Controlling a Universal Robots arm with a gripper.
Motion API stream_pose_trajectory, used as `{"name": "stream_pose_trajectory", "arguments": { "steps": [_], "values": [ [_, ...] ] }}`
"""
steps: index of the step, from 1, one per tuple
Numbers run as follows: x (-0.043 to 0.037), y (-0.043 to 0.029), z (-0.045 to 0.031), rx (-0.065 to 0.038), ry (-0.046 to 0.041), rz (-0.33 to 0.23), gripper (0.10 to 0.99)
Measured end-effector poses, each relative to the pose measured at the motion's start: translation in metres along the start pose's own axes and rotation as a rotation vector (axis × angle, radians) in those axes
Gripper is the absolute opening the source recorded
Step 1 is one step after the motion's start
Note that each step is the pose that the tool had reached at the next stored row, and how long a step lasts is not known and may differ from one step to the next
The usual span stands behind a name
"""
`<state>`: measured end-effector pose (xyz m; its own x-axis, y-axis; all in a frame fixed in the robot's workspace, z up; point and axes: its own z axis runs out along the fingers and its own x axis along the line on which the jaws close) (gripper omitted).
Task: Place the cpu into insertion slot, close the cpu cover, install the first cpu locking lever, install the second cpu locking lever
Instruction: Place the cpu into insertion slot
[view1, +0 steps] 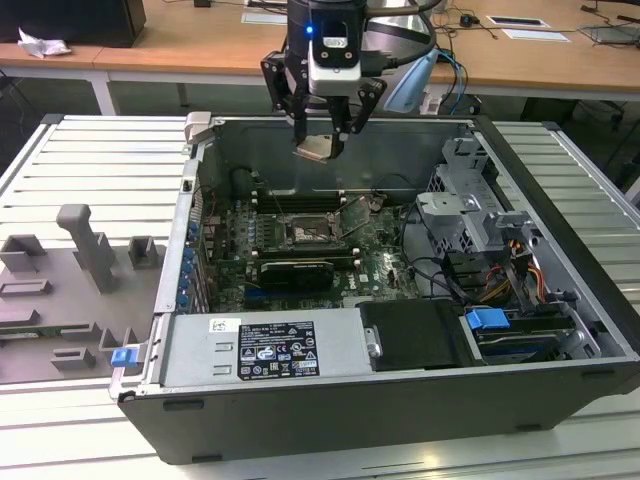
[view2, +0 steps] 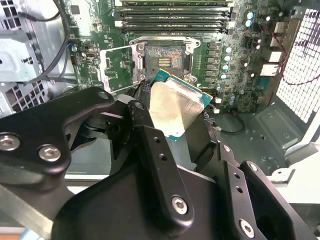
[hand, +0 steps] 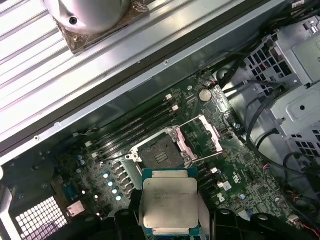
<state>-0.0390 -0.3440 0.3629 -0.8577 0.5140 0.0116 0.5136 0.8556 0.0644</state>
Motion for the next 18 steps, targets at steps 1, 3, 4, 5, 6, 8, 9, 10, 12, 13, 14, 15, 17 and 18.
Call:
{"name": "stream_pose_trajectory", "arguments": {
  "steps": [1, 3, 4, 5, 6, 8, 9, 10, 12, 13, 14, 15, 17, 18],
  "values": [
    [0.0001, 0.0000, 0.0001, 0.000, -0.0004, 0.006, 0.525],
    [0.0002, -0.0001, 0.0002, 0.000, -0.0005, 0.007, 0.525],
    [0.0002, -0.0001, 0.0004, 0.000, -0.0005, 0.008, 0.525],
    [0.0002, -0.0001, 0.0006, 0.000, -0.0007, 0.009, 0.525],
    [0.0002, -0.0001, 0.0007, 0.000, -0.0008, 0.011, 0.525],
    [0.0002, -0.0002, 0.0009, 0.000, -0.0013, 0.019, 0.525],
    [0.0002, -0.0002, 0.0010, 0.000, -0.0014, 0.022, 0.525],
    [0.0002, -0.0002, 0.0010, 0.000, -0.0017, 0.025, 0.525],
    [0.0002, -0.0002, 0.0012, 0.000, -0.0025, 0.037, 0.525],
    [0.0002, -0.0002, 0.0012, 0.000, -0.0030, 0.045, 0.525],
    [0.0002, -0.0002, 0.0013, -0.001, -0.0034, 0.053, 0.525],
    [0.0002, -0.0002, 0.0013, -0.001, -0.0037, 0.057, 0.525],
    [0.0002, -0.0002, 0.0014, -0.001, -0.0047, 0.072, 0.525],
    [0.0002, -0.0002, 0.0014, -0.001, -0.0049, 0.076, 0.525]
  ]
}}
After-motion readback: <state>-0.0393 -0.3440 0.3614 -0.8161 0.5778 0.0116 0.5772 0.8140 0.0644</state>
